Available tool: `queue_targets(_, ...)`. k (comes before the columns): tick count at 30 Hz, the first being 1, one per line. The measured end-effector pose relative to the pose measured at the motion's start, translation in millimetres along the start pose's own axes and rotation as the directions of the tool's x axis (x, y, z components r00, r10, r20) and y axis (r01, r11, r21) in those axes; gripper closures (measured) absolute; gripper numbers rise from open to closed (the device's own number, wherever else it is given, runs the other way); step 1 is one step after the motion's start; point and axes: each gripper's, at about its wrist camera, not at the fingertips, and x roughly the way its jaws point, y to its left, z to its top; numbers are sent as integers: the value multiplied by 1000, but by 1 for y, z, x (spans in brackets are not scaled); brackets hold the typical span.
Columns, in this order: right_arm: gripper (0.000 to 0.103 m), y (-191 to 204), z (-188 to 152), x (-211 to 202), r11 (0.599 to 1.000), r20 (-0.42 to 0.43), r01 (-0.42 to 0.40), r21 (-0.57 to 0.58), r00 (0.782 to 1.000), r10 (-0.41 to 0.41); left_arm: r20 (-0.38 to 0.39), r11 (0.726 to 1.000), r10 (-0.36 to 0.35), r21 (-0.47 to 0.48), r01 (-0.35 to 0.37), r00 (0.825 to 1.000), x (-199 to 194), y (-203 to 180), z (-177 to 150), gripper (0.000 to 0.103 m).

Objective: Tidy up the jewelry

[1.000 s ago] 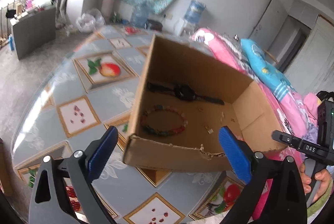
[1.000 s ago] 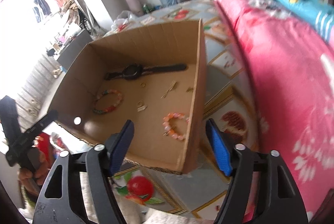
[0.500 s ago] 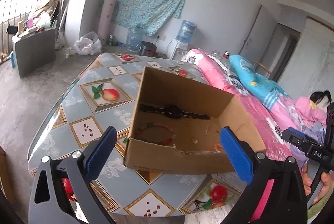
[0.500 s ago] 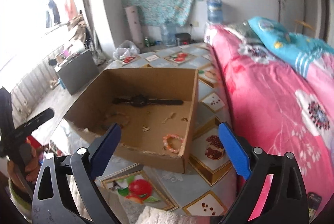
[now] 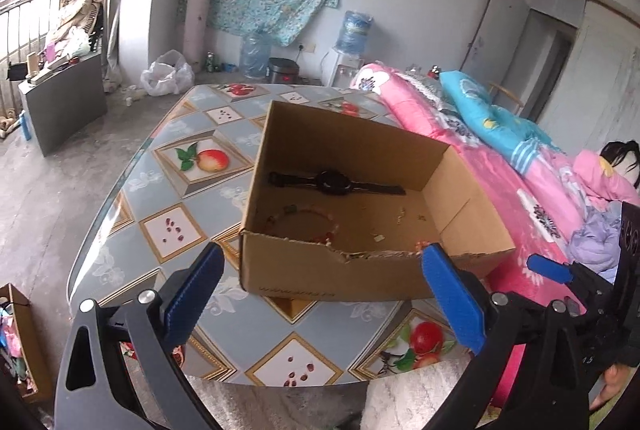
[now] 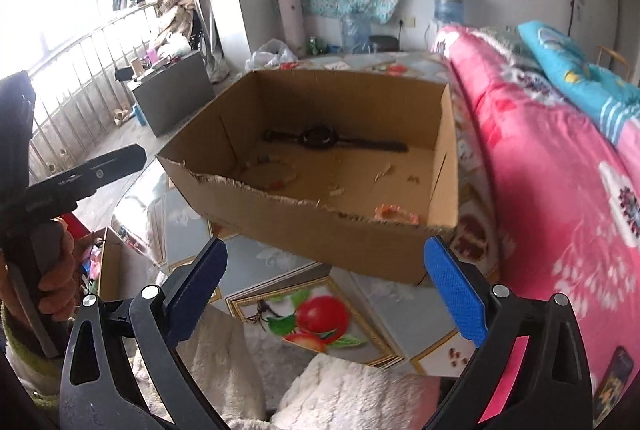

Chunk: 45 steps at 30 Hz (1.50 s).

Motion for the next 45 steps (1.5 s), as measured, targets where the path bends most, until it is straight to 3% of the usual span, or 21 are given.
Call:
queue_targets(8, 8, 3, -6, 14, 999, -25, 42, 30, 999, -41, -18, 999, 47, 1, -47, 999, 6, -5, -3, 6)
queue_targets(17, 8, -5, -3, 28, 995, -28, 71, 73, 997, -69, -17, 981, 188, 55, -187, 982, 15, -16, -8, 6)
queue_targets(25, 8, -11, -1, 33, 993, -32, 75, 94, 997, -73, -10, 971, 225, 85, -223, 974, 24, -16, -5, 6)
queue_targets(36, 8, -11, 1, 43, 991, -81, 106, 86, 992, -99, -104, 975, 218, 65, -212, 970, 46, -17, -8, 6)
queue_targets(45, 8, -20, -1, 56, 983, -152, 103, 150, 985, -80, -155, 978, 199, 90, -187, 968, 62, -24, -11, 6)
